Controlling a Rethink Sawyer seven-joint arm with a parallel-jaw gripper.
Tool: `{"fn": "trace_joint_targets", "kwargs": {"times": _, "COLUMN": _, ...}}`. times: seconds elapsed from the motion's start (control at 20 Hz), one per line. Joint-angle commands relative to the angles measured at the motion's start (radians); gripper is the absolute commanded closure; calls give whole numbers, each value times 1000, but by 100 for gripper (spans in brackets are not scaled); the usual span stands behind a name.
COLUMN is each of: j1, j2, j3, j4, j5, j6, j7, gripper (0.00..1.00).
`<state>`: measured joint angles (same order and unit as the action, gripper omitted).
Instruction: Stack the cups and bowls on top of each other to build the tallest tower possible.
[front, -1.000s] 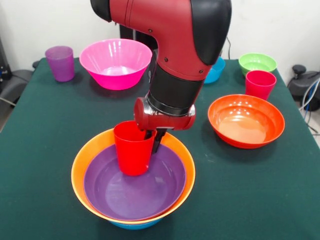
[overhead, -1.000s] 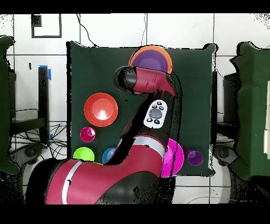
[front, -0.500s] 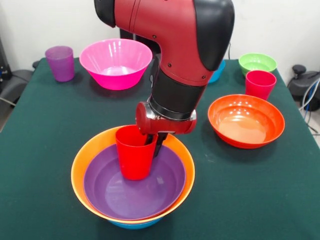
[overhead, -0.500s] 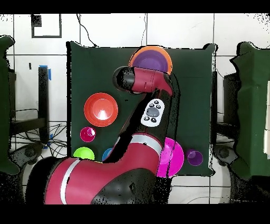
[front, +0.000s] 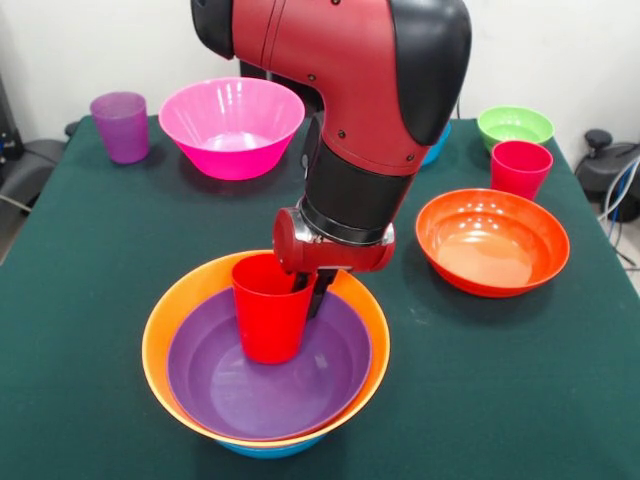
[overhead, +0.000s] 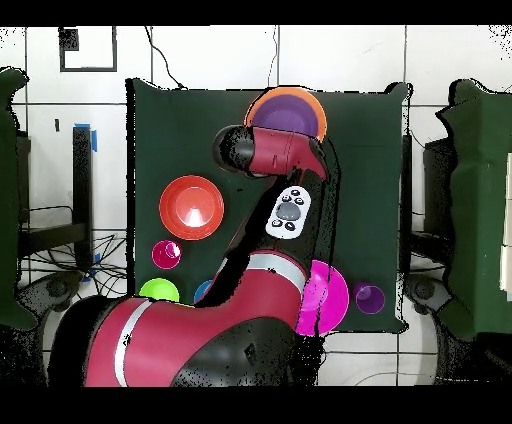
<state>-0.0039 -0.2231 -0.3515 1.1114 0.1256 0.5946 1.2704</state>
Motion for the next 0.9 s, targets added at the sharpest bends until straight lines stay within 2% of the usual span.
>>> {"fn": "trace_joint_targets", "kwargs": {"times": 0.05, "j1": 15, "j2": 34, "j3": 101, "j4": 20, "j5": -15, "j6": -25, "j7": 166, "gripper": 100}}
{"fn": "trace_joint_targets", "kwargs": {"times": 0.2, "j1": 18, "j2": 29, "j3": 100, "j4": 38, "j5": -17, "j6": -40, "j7": 171, "gripper": 100}}
{"fn": "trace_joint_targets", "kwargs": {"times": 0.9, "j1": 24, "j2": 78, "j3": 111, "j4": -1, "j5": 2, "j6": -55, "j7": 196, "gripper": 100}}
